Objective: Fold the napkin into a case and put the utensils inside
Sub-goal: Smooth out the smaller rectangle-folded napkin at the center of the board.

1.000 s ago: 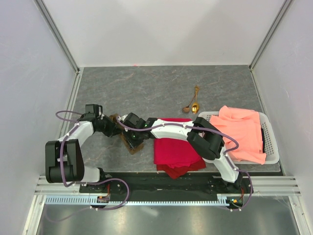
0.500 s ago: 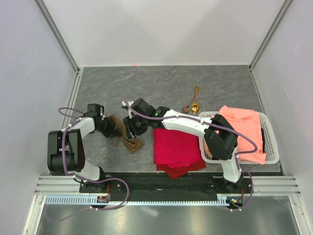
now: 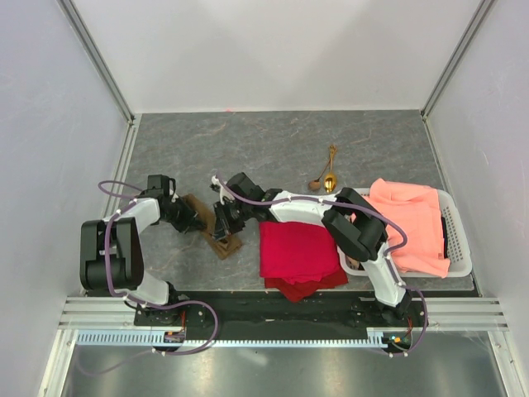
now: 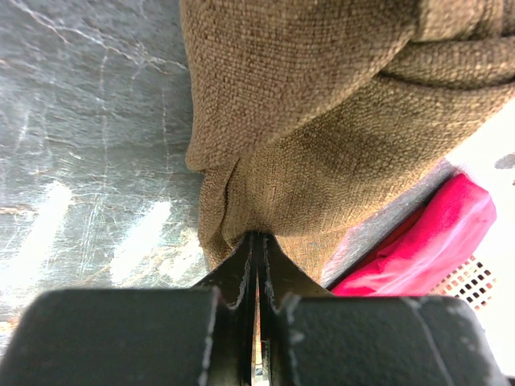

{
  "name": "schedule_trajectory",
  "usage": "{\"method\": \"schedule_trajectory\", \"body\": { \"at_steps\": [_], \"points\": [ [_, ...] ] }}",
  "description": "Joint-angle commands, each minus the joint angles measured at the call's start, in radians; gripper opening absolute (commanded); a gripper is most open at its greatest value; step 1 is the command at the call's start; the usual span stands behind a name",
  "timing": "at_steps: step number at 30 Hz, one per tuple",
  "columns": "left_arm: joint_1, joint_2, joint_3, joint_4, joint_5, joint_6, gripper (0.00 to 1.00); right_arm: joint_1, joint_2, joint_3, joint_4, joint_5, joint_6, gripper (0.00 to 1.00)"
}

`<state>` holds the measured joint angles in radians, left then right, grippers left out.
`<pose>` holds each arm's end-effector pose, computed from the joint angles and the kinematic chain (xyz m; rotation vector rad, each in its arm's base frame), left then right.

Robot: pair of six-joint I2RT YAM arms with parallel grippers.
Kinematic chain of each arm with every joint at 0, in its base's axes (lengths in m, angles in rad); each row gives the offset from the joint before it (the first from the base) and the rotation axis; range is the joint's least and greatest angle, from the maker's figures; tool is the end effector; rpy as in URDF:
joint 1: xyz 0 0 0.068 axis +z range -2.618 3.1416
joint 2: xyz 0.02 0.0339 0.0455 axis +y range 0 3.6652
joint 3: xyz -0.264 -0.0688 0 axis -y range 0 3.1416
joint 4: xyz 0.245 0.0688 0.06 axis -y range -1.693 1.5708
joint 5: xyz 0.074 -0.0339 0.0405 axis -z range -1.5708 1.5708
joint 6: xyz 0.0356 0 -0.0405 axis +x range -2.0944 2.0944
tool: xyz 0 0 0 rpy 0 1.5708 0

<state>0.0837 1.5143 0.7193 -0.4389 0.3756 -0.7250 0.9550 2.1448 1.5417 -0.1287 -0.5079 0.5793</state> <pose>0.2551 0.0083 0.1431 -1.0423 2.6712 -0.6705 0.2616 0.3997 0.1754 -0.7741 2.4754 1.2789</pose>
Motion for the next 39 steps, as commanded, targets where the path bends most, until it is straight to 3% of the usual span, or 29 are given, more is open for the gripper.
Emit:
{"method": "schedule_trajectory", "body": {
  "at_steps": [1, 6, 13, 18, 24, 39],
  "points": [
    [0.004, 0.026, 0.029, 0.019, 0.014, 0.052, 0.02, 0.005, 0.013, -0.178, 0.208, -0.078, 0.076, 0.16],
    [0.008, 0.004, 0.068, 0.020, 0.039, 0.084, 0.02, 0.004, -0.012, -0.215, 0.181, -0.052, 0.036, 0.14],
    [0.016, -0.129, 0.150, -0.029, 0.065, 0.131, 0.17, 0.002, -0.103, -0.086, 0.061, -0.020, -0.019, 0.16],
    [0.073, -0.131, 0.226, -0.076, 0.082, 0.150, 0.17, -0.002, -0.054, 0.000, 0.049, -0.017, -0.015, 0.17],
    [0.148, -0.034, 0.255, -0.063, 0.078, 0.154, 0.11, -0.010, 0.027, 0.086, 0.052, -0.007, -0.015, 0.17],
    [0.145, 0.270, 0.301, 0.049, 0.108, 0.105, 0.07, -0.016, 0.104, -0.063, 0.187, -0.006, 0.005, 0.15]
  ]
}}
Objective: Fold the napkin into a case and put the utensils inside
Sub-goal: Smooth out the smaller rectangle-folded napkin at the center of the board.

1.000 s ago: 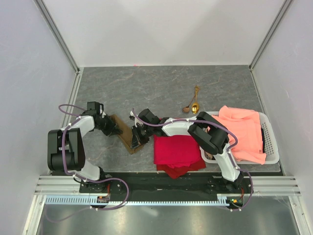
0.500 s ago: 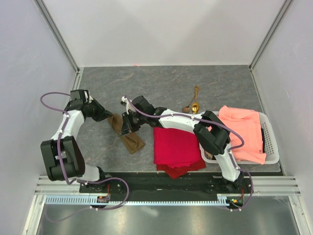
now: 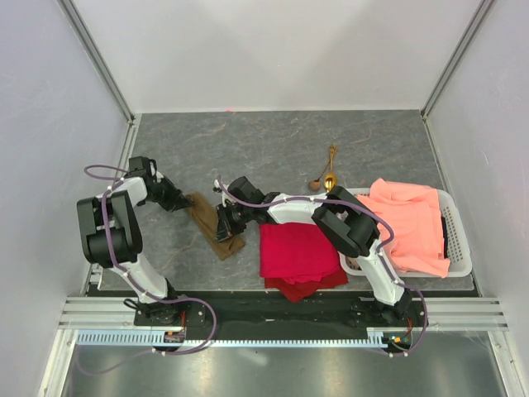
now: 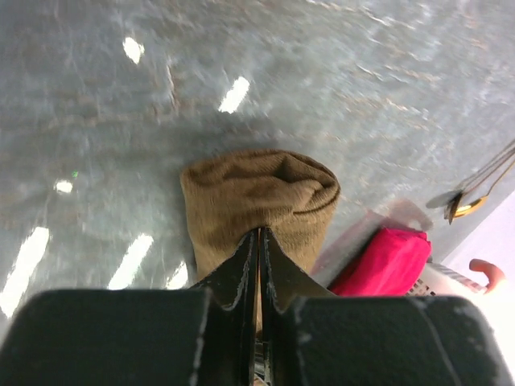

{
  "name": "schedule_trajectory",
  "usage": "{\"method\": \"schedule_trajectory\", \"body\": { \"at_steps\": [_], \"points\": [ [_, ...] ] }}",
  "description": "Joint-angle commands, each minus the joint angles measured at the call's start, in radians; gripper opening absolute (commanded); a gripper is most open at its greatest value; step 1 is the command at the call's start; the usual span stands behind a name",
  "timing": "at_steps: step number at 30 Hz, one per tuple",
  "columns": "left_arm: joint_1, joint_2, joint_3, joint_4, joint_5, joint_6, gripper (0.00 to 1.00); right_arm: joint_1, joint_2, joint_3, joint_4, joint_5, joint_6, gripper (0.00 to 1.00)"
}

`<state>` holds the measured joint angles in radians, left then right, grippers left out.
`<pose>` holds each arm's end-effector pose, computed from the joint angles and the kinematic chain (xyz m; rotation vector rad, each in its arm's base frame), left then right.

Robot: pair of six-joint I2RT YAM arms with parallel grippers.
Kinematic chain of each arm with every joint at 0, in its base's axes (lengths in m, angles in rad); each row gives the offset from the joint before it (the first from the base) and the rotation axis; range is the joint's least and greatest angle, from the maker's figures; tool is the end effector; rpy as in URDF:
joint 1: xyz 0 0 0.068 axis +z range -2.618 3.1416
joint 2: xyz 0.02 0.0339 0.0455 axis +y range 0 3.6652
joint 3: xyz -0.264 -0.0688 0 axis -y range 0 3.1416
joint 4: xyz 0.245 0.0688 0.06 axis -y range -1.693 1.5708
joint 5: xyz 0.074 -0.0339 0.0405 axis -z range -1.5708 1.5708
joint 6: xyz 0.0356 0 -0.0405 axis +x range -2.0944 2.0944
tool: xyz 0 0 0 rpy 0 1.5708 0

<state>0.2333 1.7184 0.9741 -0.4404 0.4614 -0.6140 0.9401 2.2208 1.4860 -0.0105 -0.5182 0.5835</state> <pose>0.3146 0.0585 0.1547 -1.0187 2.5671 -0.7383 0.2682 0.3972 0.1328 -0.7551 2.4951 1.2793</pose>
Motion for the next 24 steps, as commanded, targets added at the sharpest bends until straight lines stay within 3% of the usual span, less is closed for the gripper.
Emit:
{"method": "schedule_trajectory", "body": {
  "at_steps": [1, 7, 11, 15, 16, 19, 24],
  "points": [
    [-0.005, 0.070, 0.051, 0.049, 0.023, -0.007, 0.07, 0.002, 0.028, -0.004, 0.067, 0.001, 0.001, 0.15],
    [-0.009, -0.067, 0.064, 0.013, 0.036, 0.003, 0.08, 0.011, -0.030, 0.033, 0.014, 0.003, -0.011, 0.16],
    [-0.011, -0.183, 0.075, -0.061, 0.039, 0.013, 0.11, 0.035, -0.098, 0.063, -0.091, 0.042, -0.043, 0.22],
    [-0.008, -0.334, 0.045, -0.112, -0.041, -0.009, 0.14, 0.051, -0.141, 0.125, -0.219, 0.165, -0.111, 0.39],
    [-0.006, -0.364, 0.037, -0.148, -0.088, -0.019, 0.14, 0.055, -0.139, 0.134, -0.232, 0.184, -0.131, 0.49],
    [0.008, -0.463, 0.035, -0.205, -0.122, -0.018, 0.15, 0.058, -0.106, 0.192, -0.293, 0.237, -0.162, 0.57],
    [0.027, -0.603, 0.018, -0.245, -0.141, -0.026, 0.16, 0.083, -0.003, 0.345, -0.423, 0.375, -0.234, 0.61]
  ]
}}
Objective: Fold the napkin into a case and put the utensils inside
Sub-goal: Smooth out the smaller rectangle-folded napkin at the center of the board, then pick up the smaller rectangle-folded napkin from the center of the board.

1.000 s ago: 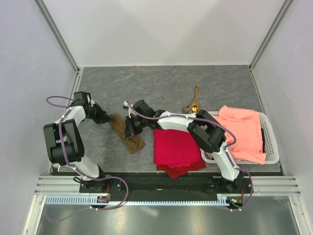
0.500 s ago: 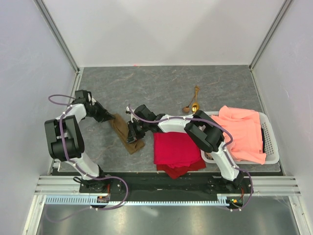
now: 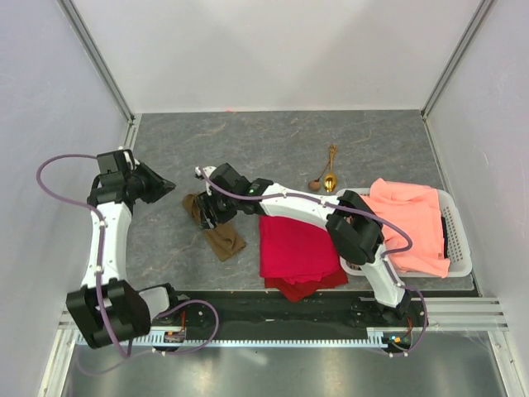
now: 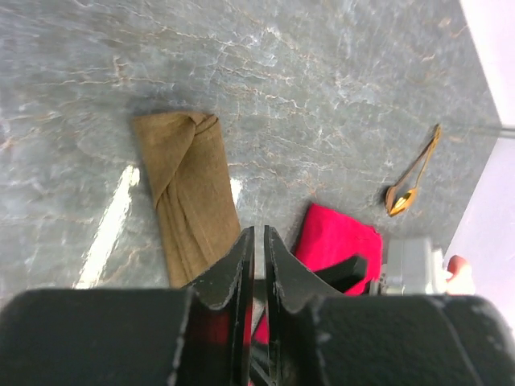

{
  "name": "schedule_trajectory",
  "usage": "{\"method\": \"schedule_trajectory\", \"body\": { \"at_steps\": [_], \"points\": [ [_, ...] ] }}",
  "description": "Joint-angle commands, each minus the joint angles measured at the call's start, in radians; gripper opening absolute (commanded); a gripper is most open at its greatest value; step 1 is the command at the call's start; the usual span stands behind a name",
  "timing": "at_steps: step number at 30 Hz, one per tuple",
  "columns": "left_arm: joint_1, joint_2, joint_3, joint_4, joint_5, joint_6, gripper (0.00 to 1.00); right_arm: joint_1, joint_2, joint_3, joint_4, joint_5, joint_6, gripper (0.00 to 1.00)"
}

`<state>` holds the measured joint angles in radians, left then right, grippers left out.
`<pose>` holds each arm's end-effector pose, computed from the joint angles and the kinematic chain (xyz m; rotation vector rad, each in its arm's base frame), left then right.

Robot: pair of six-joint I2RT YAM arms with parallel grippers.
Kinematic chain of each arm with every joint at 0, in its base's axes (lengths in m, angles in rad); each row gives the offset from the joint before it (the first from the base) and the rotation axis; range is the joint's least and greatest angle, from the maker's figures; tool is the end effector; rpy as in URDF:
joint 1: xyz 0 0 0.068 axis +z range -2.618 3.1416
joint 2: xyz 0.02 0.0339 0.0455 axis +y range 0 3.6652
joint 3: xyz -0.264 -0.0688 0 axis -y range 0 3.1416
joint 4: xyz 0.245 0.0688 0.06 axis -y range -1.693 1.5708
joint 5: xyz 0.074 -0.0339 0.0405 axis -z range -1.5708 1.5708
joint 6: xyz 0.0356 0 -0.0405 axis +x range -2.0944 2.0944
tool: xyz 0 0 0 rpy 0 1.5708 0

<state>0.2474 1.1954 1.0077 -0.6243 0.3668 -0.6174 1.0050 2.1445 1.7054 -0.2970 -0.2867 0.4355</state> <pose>0.2444 0.0486 0.2945 -0.8419 2.2465 -0.6117 0.2546 0.4196 0.2128 -0.8588 2.3624 1.0058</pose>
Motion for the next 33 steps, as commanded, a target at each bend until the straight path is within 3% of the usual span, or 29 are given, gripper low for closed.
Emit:
{"method": "schedule_trajectory", "body": {
  "at_steps": [1, 15, 19, 25, 30, 33],
  "points": [
    [0.013, -0.092, -0.015, -0.061, -0.033, -0.021, 0.16, 0.023, 0.089, 0.149, -0.151, 0.159, -0.096, 0.61],
    [0.030, -0.105, -0.007, -0.086, 0.001, 0.022, 0.16, 0.104, 0.245, 0.333, -0.264, 0.276, -0.132, 0.61],
    [0.032, -0.096, -0.001, -0.084, 0.008, 0.021, 0.16, 0.148, 0.284, 0.367, -0.309, 0.366, -0.142, 0.62],
    [0.039, -0.088, 0.009, -0.087, 0.006, 0.012, 0.16, 0.225, 0.331, 0.373, -0.389, 0.624, -0.129, 0.65],
    [0.070, -0.100, -0.001, -0.092, 0.001, -0.033, 0.16, 0.250, 0.362, 0.376, -0.418, 0.762, -0.090, 0.57],
    [0.081, -0.106, -0.006, -0.083, 0.003, -0.057, 0.17, 0.250, 0.376, 0.382, -0.421, 0.779, -0.087, 0.43]
  ]
}}
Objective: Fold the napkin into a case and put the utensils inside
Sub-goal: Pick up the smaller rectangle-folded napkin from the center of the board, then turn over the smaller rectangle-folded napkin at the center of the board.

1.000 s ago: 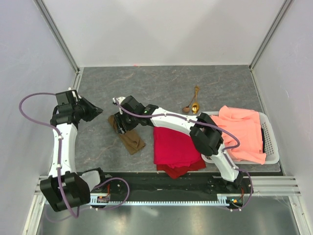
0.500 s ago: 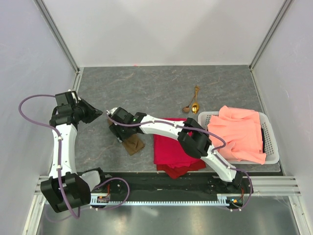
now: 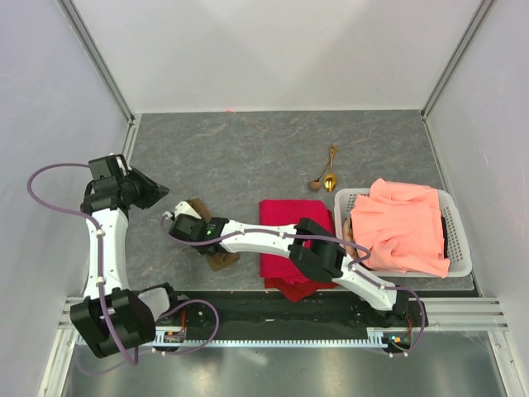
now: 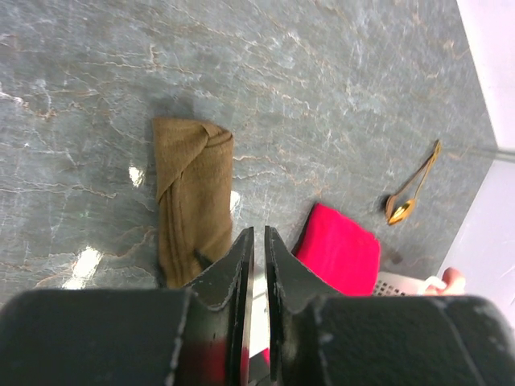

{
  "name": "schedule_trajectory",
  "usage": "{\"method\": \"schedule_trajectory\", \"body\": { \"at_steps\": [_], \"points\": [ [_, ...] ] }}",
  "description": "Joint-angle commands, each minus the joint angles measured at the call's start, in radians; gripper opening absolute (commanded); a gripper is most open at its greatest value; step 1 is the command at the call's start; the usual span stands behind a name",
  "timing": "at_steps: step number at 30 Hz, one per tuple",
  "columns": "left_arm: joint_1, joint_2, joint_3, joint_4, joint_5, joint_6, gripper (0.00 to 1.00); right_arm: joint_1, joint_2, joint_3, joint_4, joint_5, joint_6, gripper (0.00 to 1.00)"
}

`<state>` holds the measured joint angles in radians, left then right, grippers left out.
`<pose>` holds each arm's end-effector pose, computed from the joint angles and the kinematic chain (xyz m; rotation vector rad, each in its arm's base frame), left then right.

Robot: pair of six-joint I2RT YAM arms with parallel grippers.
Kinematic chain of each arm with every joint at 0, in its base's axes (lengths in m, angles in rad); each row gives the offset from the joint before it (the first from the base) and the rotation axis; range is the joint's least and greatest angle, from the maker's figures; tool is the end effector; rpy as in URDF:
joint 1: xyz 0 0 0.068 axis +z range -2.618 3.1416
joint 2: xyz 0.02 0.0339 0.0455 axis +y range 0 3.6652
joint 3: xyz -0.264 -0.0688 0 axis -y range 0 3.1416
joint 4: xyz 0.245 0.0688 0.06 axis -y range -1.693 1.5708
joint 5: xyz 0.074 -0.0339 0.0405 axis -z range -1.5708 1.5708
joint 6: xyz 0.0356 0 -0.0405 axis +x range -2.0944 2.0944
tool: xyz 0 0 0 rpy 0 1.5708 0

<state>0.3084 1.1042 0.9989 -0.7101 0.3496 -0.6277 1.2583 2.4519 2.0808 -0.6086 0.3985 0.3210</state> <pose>0.2179 0.0566 0.3050 -0.9291 2.2092 -0.5676 0.1771 0.5032 0.1599 -0.9707 2.2503 0.1811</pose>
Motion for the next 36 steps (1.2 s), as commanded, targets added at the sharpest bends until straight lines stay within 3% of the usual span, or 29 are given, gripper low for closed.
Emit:
{"method": "schedule_trajectory", "body": {
  "at_steps": [1, 2, 5, 8, 13, 18, 25, 31, 36],
  "points": [
    [0.023, -0.017, 0.004, 0.001, 0.022, -0.056, 0.17, -0.004, 0.073, 0.018, -0.114, 0.105, 0.029, 0.40],
    [0.026, -0.017, 0.007, 0.003, 0.023, -0.059, 0.17, -0.004, 0.073, 0.022, -0.118, 0.106, 0.029, 0.29],
    [0.041, -0.014, 0.017, 0.000, 0.025, -0.064, 0.18, -0.007, 0.056, 0.038, -0.122, 0.080, 0.026, 0.10],
    [0.051, -0.009, 0.029, -0.002, 0.020, -0.052, 0.18, -0.016, 0.019, 0.047, -0.118, 0.036, 0.035, 0.00],
    [0.060, 0.002, 0.038, -0.006, -0.018, -0.017, 0.18, -0.060, -0.111, -0.016, -0.054, -0.177, 0.073, 0.00],
    [0.072, 0.034, 0.053, -0.014, -0.023, 0.006, 0.17, -0.163, -0.228, -0.181, 0.174, -0.597, 0.185, 0.00],
    [0.074, 0.014, 0.053, -0.003, -0.061, 0.016, 0.17, -0.224, -0.260, -0.309, 0.406, -0.895, 0.318, 0.00],
    [0.072, 0.019, 0.046, 0.003, -0.057, 0.020, 0.17, -0.275, -0.251, -0.445, 0.815, -1.124, 0.542, 0.00],
    [0.072, 0.017, 0.046, 0.012, -0.058, 0.011, 0.17, -0.329, -0.212, -0.597, 1.200, -1.222, 0.803, 0.00]
  ]
}}
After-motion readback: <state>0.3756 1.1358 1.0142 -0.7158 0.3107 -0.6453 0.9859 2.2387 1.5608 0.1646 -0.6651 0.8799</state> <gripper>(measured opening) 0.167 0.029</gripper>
